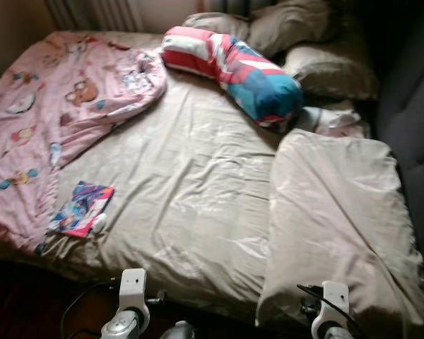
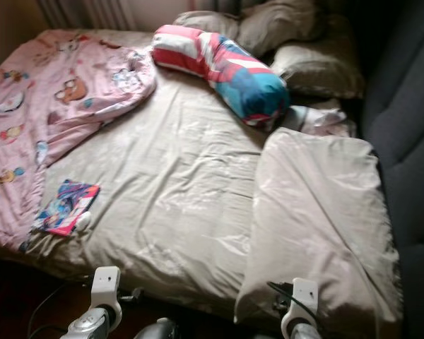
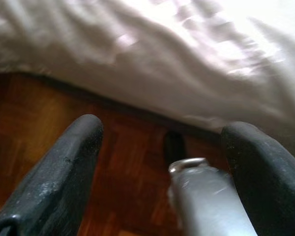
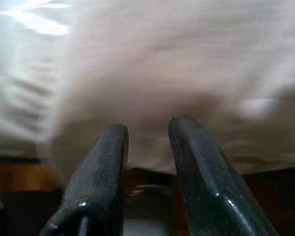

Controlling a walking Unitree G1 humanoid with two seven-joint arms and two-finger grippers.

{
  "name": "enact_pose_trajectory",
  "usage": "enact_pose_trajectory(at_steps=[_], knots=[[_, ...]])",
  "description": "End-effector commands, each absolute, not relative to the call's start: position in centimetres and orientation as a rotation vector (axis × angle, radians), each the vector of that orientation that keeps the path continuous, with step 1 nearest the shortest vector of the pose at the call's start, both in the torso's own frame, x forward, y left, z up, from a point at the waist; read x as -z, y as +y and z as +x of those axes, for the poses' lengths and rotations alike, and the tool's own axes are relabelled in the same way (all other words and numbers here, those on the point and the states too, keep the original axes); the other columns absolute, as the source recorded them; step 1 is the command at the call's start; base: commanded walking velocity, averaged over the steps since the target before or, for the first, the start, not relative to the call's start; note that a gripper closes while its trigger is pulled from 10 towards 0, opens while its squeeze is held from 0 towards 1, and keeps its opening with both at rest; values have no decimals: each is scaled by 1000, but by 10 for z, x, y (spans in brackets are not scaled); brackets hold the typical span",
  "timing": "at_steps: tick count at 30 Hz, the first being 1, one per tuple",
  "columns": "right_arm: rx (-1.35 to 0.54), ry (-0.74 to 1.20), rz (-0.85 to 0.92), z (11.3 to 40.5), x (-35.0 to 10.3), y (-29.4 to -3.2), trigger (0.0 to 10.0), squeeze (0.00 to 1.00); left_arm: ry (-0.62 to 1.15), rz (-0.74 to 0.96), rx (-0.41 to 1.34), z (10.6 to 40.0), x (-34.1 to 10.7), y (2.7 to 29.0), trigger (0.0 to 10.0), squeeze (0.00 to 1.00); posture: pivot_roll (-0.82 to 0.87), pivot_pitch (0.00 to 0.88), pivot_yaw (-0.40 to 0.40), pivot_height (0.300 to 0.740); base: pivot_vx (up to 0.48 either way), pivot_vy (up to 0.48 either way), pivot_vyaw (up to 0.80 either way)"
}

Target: Clean up the room

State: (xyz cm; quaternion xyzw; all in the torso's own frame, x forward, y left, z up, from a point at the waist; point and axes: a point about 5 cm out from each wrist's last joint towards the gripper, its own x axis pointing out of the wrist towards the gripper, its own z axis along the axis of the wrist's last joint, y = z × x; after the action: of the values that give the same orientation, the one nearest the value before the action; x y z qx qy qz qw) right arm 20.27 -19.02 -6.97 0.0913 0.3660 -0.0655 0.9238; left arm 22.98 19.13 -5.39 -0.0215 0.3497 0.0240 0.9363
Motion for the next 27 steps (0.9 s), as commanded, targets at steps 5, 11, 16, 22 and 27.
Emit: enact_pose_trajectory(at_steps=[5,11,16,22,27], knots=[[149,785,196,193,75,-190,10000,0,773,-26,-58,217,62,197,10000,0,-98,193,78,740,0,480,0],[145,777,200,194,75,-188,10000,0,780,-20,-57,216,63,198,10000,0,-102,185,84,740,0,480,0],[145,776,200,194,75,-187,10000,0,779,-16,-57,216,63,198,10000,0,-100,178,86,740,0,480,0],[149,774,200,194,75,-188,10000,0,778,-13,-60,217,62,199,10000,0,-97,186,86,740,0,475,0],[153,772,203,194,75,-188,10000,0,777,-13,-62,217,62,200,10000,0,-95,191,87,740,0,452,0]])
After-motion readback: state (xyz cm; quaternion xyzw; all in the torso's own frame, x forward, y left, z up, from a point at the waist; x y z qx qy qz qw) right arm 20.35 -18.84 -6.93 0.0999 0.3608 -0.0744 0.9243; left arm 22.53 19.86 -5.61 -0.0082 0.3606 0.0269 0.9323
